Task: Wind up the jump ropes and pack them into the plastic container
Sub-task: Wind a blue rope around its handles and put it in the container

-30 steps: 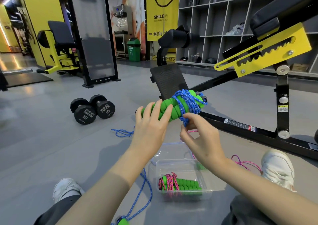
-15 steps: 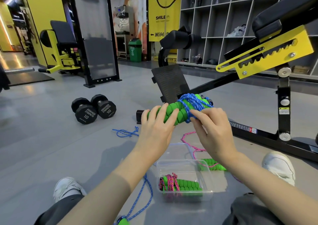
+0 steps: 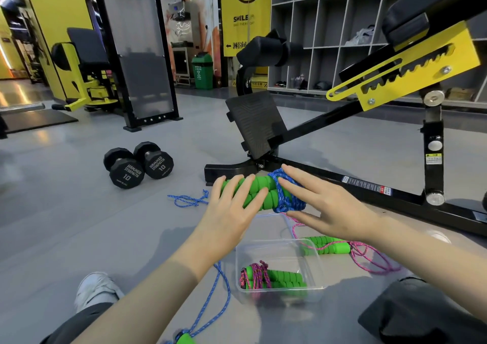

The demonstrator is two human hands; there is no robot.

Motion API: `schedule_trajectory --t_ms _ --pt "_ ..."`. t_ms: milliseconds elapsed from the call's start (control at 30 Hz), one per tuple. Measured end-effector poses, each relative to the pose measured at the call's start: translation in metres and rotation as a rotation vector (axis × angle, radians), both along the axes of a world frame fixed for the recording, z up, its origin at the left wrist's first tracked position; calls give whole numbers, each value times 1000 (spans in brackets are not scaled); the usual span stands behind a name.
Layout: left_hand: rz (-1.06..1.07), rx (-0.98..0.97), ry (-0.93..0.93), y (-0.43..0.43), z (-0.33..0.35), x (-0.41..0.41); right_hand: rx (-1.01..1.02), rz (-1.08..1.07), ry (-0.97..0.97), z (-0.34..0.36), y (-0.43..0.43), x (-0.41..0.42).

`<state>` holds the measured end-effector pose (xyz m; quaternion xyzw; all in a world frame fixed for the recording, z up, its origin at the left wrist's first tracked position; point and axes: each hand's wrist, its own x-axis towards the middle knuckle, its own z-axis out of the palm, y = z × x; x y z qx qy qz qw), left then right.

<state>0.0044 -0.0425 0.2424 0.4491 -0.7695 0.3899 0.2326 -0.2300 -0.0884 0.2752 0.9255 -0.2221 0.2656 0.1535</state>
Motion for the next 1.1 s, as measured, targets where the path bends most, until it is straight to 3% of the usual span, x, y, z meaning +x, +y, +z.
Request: schedule_trajectory --t_ms 300,767,900,1100 --pt "-50 91 -86 -31 -41 2 132 -41 -73 -62 -19 0" --pt "-82 512 -183 -107 -166 -21 448 -206 -62 -196 -75 -24" --pt "-150 533 -221 -124 -192 -23 583 -243 -46 -224 -88 -27" --pt "-187 546 -222 -129 -220 -17 630 -241 -5 -240 -94 -17"
